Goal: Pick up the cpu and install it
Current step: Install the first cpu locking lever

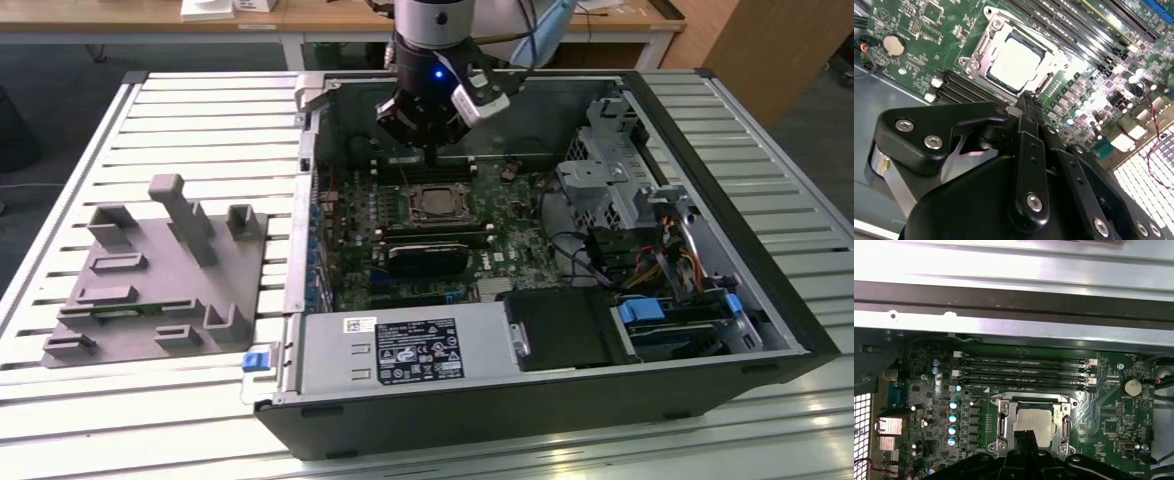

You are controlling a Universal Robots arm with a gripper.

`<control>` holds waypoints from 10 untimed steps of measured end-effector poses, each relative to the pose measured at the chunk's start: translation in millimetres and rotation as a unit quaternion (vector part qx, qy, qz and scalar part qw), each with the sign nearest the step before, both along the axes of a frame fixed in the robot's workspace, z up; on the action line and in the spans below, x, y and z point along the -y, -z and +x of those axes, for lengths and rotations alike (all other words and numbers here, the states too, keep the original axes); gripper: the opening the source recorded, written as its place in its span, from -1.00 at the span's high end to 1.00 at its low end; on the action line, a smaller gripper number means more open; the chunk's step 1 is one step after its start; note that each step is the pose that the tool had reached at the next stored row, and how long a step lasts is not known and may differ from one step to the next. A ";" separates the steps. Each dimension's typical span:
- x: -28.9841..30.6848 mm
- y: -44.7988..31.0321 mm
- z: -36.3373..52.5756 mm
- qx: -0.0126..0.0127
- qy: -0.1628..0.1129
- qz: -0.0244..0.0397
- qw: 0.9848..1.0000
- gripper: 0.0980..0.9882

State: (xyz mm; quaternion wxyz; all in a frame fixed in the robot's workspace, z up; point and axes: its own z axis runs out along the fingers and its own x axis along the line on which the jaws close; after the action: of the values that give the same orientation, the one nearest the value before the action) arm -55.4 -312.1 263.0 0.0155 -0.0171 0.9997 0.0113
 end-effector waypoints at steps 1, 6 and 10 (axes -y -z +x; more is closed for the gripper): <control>0.0 0.0 -1.1 0.000 0.000 0.000 1.000 0.98; 0.0 0.4 -7.2 0.000 0.000 0.000 1.000 0.98; 0.0 0.7 -12.0 0.000 0.000 0.000 1.000 0.98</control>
State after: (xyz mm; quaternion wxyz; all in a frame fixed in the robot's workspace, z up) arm -67.4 -312.1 262.3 0.0156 -0.0171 0.9997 0.0113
